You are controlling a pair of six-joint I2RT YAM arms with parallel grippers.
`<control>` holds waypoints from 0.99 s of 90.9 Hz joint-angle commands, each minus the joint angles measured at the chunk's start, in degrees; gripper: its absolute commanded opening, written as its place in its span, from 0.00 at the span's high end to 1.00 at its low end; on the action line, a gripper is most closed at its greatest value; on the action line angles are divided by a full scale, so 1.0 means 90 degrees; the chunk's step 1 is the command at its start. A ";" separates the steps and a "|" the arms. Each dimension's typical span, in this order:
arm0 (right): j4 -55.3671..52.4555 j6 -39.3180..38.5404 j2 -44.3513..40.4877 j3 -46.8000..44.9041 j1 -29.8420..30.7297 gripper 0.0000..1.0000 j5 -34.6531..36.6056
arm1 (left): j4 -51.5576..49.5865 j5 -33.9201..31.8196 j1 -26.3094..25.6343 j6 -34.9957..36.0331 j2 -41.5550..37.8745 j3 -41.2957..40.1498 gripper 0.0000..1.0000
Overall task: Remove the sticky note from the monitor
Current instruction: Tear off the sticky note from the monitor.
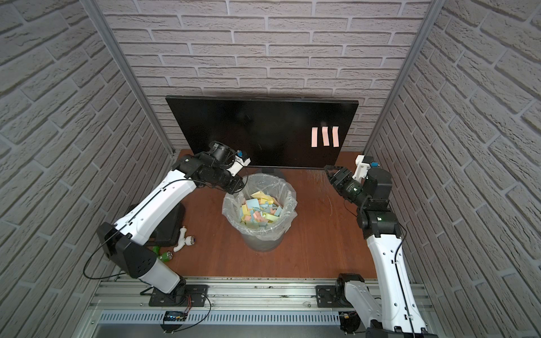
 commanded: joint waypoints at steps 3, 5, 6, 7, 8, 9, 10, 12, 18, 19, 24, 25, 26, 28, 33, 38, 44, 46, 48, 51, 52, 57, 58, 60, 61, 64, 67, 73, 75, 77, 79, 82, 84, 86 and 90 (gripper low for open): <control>0.0956 0.0467 0.0229 0.0261 -0.0282 0.50 -0.0071 | -0.0037 0.0096 -0.0004 0.0156 -0.0018 0.0149 0.83; 0.1011 0.0507 0.0276 0.0290 -0.0314 0.50 -0.0074 | -0.0033 0.0089 -0.0004 0.0156 -0.0018 0.0148 0.83; 0.1039 0.0522 0.0303 0.0306 -0.0332 0.50 -0.0073 | -0.0030 0.0088 -0.0004 0.0156 -0.0018 0.0148 0.83; 0.1068 0.0539 0.0327 0.0319 -0.0346 0.50 -0.0072 | -0.0029 0.0082 -0.0004 0.0156 -0.0018 0.0148 0.83; 0.1092 0.0548 0.0353 0.0331 -0.0363 0.50 -0.0072 | -0.0028 0.0080 -0.0004 0.0156 -0.0018 0.0148 0.83; 0.1119 0.0571 0.0376 0.0346 -0.0376 0.50 -0.0072 | -0.0028 0.0078 -0.0004 0.0156 -0.0018 0.0143 0.83; 0.1142 0.0588 0.0397 0.0363 -0.0388 0.50 -0.0072 | -0.0028 0.0077 -0.0004 0.0156 -0.0018 0.0141 0.83; 0.1199 0.0613 0.0445 0.0386 -0.0413 0.50 -0.0067 | -0.0028 0.0077 -0.0004 0.0164 -0.0018 0.0139 0.83; 0.1348 0.0688 0.0590 0.0459 -0.0459 0.50 -0.0049 | -0.0019 0.0087 -0.0004 0.0165 -0.0011 0.0138 0.83; 0.1374 0.0700 0.0612 0.0474 -0.0463 0.50 -0.0045 | -0.0018 0.0082 -0.0004 0.0160 -0.0010 0.0124 0.83; 0.1535 0.0761 0.0730 0.0541 -0.0490 0.50 -0.0042 | -0.0018 0.0091 0.0001 0.0157 0.0005 0.0141 0.83; 0.1565 0.0771 0.0750 0.0554 -0.0493 0.50 -0.0042 | -0.0018 0.0094 -0.0001 0.0157 0.0008 0.0149 0.83; 0.1595 0.0781 0.0770 0.0570 -0.0495 0.50 -0.0042 | -0.0018 0.0095 -0.0003 0.0156 0.0010 0.0149 0.83; 0.1641 0.0781 0.0819 0.0599 -0.0504 0.50 -0.0037 | -0.0018 0.0096 -0.0004 0.0156 0.0018 0.0158 0.83; 0.1695 0.0788 0.0933 0.0705 -0.0514 0.50 -0.0019 | -0.0023 0.0096 -0.0004 0.0159 0.0021 0.0166 0.83; 0.1742 0.0762 0.1035 0.0811 -0.0516 0.50 0.0010 | -0.0028 0.0087 -0.0004 0.0156 0.0028 0.0162 0.83; 0.1814 0.0766 0.1183 0.0919 -0.0519 0.50 0.0011 | -0.0027 0.0087 -0.0004 0.0156 0.0038 0.0161 0.83; 0.1847 0.0782 0.1237 0.0957 -0.0517 0.50 0.0003 | -0.0025 0.0087 -0.0004 0.0156 0.0040 0.0166 0.83; 0.1880 0.0786 0.1290 0.0984 -0.0521 0.50 -0.0016 | -0.0027 0.0096 -0.0004 0.0156 0.0040 0.0175 0.83; 0.1928 0.0802 0.1369 0.1033 -0.0518 0.50 -0.0038 | -0.0023 0.0100 -0.0004 0.0156 0.0040 0.0169 0.83; 0.1942 0.0816 0.1392 0.1044 -0.0517 0.50 -0.0040 | -0.0020 0.0098 -0.0004 0.0156 0.0040 0.0173 0.83; 0.2003 0.0852 0.1503 0.1089 -0.0523 0.50 -0.0052 | -0.0018 0.0098 -0.0004 0.0156 0.0050 0.0184 0.83; 0.2014 0.0850 0.1527 0.1091 -0.0520 0.50 -0.0057 | -0.0018 0.0097 -0.0004 0.0151 0.0060 0.0186 0.83; 0.2034 0.0852 0.1558 0.1101 -0.0517 0.50 -0.0048 | -0.0023 0.0101 -0.0004 0.0155 0.0060 0.0179 0.83; 0.2049 0.0855 0.1579 0.1107 -0.0517 0.50 -0.0045 | -0.0025 0.0099 -0.0004 0.0156 0.0060 0.0183 0.83; 0.2074 0.0874 0.1626 0.1113 -0.0516 0.50 -0.0043 | -0.0026 0.0102 -0.0004 0.0156 0.0070 0.0201 0.83; 0.2115 0.0896 0.1667 0.1113 -0.0519 0.50 -0.0045 | -0.0028 0.0099 -0.0004 0.0153 0.0072 0.0205 0.83; 0.2199 0.0922 0.1751 0.1105 -0.0517 0.50 -0.0043 | -0.0037 0.0106 -0.0004 0.0147 0.0078 0.0212 0.83; 0.2220 0.0931 0.1772 0.1106 -0.0516 0.50 -0.0042 | -0.0037 0.0103 -0.0004 0.0146 0.0079 0.0220 0.83; 0.2232 0.0950 0.1787 0.1104 -0.0516 0.50 -0.0042 | -0.0038 0.0098 -0.0004 0.0149 0.0079 0.0220 0.83; 0.2247 0.0950 0.1801 0.1104 -0.0521 0.50 -0.0040 | -0.0038 0.0104 -0.0004 0.0150 0.0079 0.0227 0.83; 0.2265 0.0950 0.1823 0.1099 -0.0516 0.50 -0.0033 | -0.0046 0.0102 -0.0004 0.0149 0.0084 0.0228 0.83; 0.2273 0.0955 0.1829 0.1090 -0.0516 0.50 -0.0025 | -0.0047 0.0105 -0.0004 0.0147 0.0081 0.0227 0.83; 0.2294 0.0949 0.1846 0.1086 -0.0516 0.50 -0.0028 | -0.0047 0.0106 -0.0004 0.0147 0.0080 0.0239 0.83; 0.2320 0.0961 0.1870 0.1076 -0.0514 0.50 -0.0030 | -0.0047 0.0106 -0.0004 0.0146 0.0080 0.0233 0.83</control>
